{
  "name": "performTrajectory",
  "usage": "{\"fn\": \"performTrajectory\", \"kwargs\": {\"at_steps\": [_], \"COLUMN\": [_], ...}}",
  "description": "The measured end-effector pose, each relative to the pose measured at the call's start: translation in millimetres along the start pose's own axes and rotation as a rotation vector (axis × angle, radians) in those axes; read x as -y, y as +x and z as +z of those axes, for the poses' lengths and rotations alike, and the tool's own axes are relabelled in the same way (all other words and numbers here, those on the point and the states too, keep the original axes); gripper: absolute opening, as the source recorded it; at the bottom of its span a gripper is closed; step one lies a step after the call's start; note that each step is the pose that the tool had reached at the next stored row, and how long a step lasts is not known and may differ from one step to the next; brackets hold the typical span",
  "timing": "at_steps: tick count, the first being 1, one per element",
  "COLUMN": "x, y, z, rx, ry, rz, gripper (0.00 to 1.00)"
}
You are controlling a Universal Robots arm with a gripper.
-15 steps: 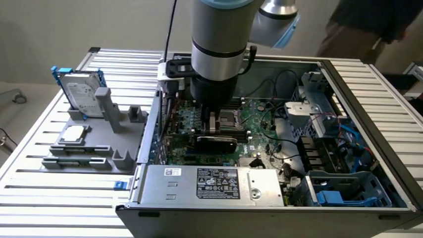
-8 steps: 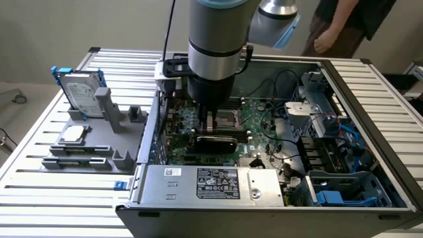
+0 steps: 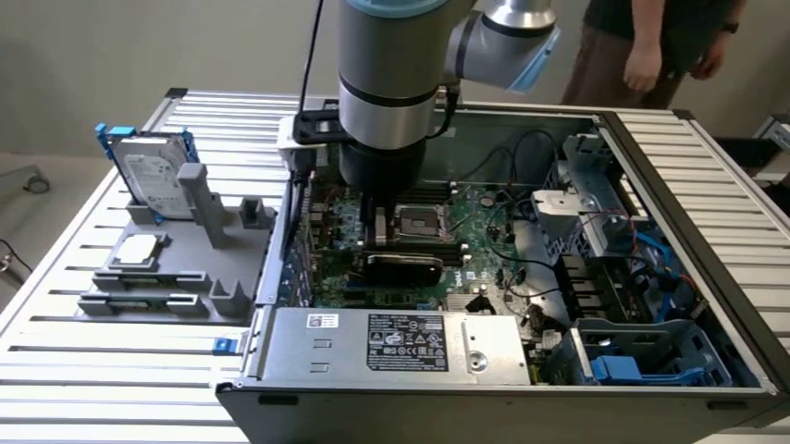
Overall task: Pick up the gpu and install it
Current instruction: 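Insert the gpu into the slot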
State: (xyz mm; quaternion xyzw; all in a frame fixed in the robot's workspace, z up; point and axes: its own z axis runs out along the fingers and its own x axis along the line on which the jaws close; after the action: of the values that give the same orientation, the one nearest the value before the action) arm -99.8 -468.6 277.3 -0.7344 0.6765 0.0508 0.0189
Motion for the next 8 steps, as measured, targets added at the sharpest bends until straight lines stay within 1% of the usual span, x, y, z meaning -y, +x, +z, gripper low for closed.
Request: {"fn": "performTrajectory", "kwargs": {"at_steps": [8], "x": [0.1], "y": [0.4], "z": [4.1], "rx": [0.0000], "ry": [0.0000], "rz": [0.000], "gripper": [0.11]}}
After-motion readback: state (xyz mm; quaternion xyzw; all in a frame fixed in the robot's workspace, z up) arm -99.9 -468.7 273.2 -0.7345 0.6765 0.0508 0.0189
